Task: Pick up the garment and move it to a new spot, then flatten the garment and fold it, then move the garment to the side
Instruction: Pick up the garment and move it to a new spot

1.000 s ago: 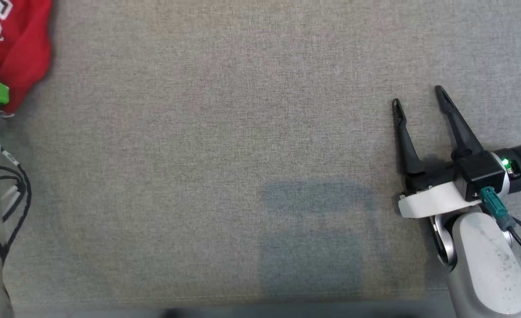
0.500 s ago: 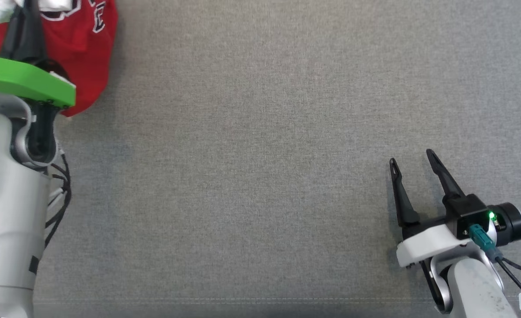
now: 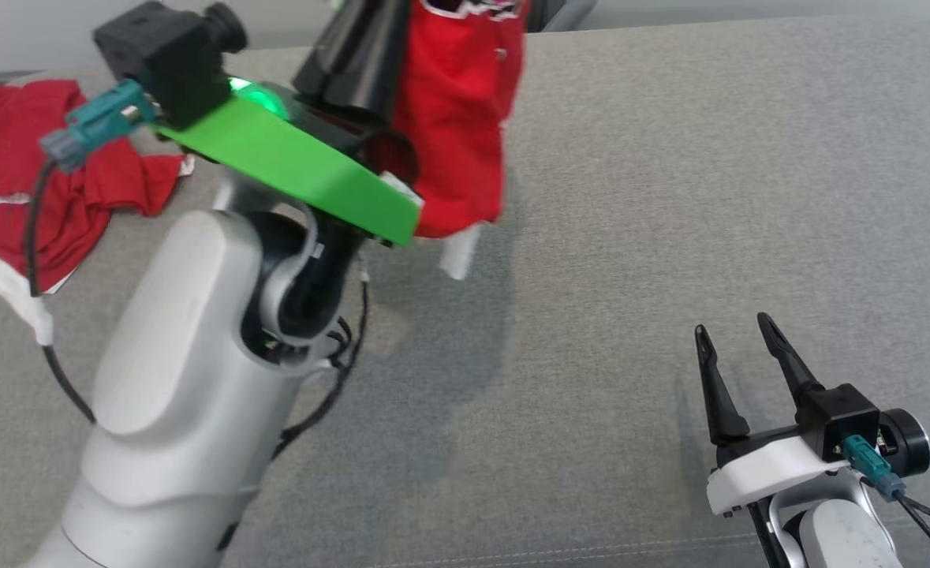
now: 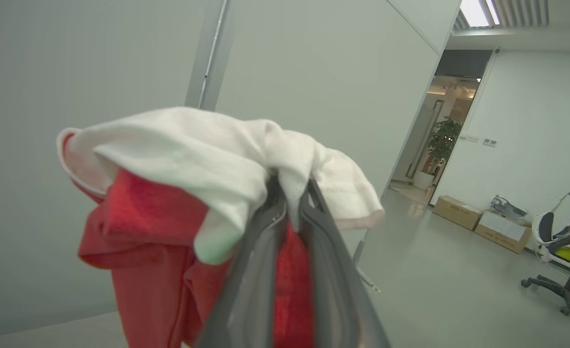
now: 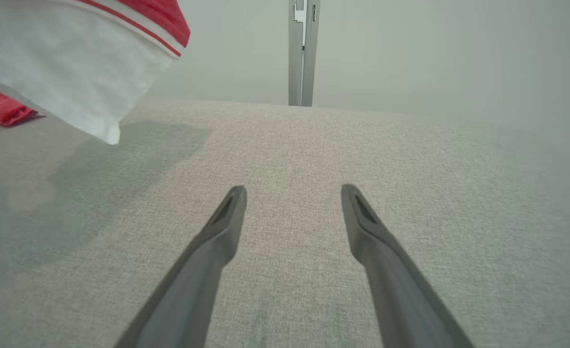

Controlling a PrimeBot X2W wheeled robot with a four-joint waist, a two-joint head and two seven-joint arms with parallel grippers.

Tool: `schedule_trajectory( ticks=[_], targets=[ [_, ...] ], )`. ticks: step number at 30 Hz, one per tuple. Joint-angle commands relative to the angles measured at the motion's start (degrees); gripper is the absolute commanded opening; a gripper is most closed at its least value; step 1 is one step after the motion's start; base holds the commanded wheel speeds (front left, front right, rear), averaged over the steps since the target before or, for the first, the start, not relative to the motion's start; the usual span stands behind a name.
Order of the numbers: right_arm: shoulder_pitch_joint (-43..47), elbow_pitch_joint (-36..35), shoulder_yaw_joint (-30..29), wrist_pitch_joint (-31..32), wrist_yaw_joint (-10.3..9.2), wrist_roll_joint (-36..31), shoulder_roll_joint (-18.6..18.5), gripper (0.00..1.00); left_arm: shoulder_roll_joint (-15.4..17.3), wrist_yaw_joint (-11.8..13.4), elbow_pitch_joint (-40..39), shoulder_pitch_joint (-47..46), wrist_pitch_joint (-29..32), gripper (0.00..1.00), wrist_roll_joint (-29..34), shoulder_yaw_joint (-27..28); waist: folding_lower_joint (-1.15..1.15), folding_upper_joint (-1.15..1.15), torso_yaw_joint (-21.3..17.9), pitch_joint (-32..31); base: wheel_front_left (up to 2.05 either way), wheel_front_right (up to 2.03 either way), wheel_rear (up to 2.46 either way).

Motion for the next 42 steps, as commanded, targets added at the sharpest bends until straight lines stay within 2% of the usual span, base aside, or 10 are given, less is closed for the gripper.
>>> schedule_trajectory(
  ticks=[1, 9, 18, 24, 28, 29, 30, 31, 37, 42],
  targets=[
    [0.7, -0.2, -0.1, 0.0, -0.10, 0.5, 0.0, 1.00, -0.7, 0.6, -1.2, 1.3, 0.8, 0.00, -1.0, -0.7, 0.00, 0.45, -4.3, -1.9, 0.00, 0.00, 0.00],
    [-0.6, -0.7, 0.2, 0.0, -0.10, 2.0, 0.0, 1.00, -4.4, 3.8, -0.2, 6.0, 2.8, 0.00, -1.7, -8.5, 0.00, 0.45, -11.3, 0.3, 0.00, 0.00, 0.00],
    [-0.3, -0.7, 0.0, 0.0, -0.10, 3.5, 0.0, 1.00, -1.1, 4.1, 22.3, 7.7, -0.6, 0.00, 1.4, -10.1, 0.00, 0.45, -16.3, 2.2, 0.00, 0.00, 0.00],
    [0.5, -0.7, -0.4, 0.0, -0.10, 3.5, 0.0, 1.00, 1.3, 4.8, 36.8, 6.5, -5.9, 0.00, 4.0, -9.1, 0.00, 0.45, -16.6, 1.9, 0.00, 0.00, 0.00],
    [0.7, -0.4, -0.4, 0.0, -0.10, 2.8, 0.0, 1.00, -0.2, 3.8, 43.2, 5.9, -8.6, 0.00, 2.8, -8.5, 0.00, 0.45, -15.4, 1.2, 0.00, 0.00, 0.00],
    [0.7, -0.3, -0.4, 0.0, -0.10, 2.7, 0.0, 1.00, -0.7, 3.5, 44.5, 5.9, -9.3, 0.07, 2.5, -8.4, 0.00, 0.45, -15.1, 0.9, 0.00, 0.00, 0.00],
    [0.8, -0.3, -0.4, 0.0, -0.10, 2.7, 0.0, 1.00, -1.2, 3.3, 45.7, 5.8, -10.1, 0.44, 2.3, -8.2, 0.00, 0.45, -14.8, 0.7, 0.00, 0.00, 0.00],
    [0.8, -0.3, -0.3, 0.0, -0.10, 2.5, 0.0, 1.00, -1.7, 3.0, 46.7, 5.8, -10.8, 1.00, 2.3, -8.1, 0.00, 0.45, -14.4, 0.4, 0.00, 0.00, 0.00],
    [2.3, -0.4, -1.4, 0.0, -0.10, 1.7, 0.0, 1.00, -2.9, 3.0, 47.0, 6.9, -15.4, 1.00, 4.1, -7.5, 0.00, 0.45, -12.0, -2.3, 0.00, 0.00, 0.00],
    [4.4, -2.0, -3.7, 0.0, -0.10, 0.5, 0.0, 1.00, -0.9, 5.4, 36.0, 12.9, -15.8, 1.00, 9.6, -3.2, 0.00, 0.45, -9.0, -5.0, 0.00, 0.00, 0.00]
  ],
)
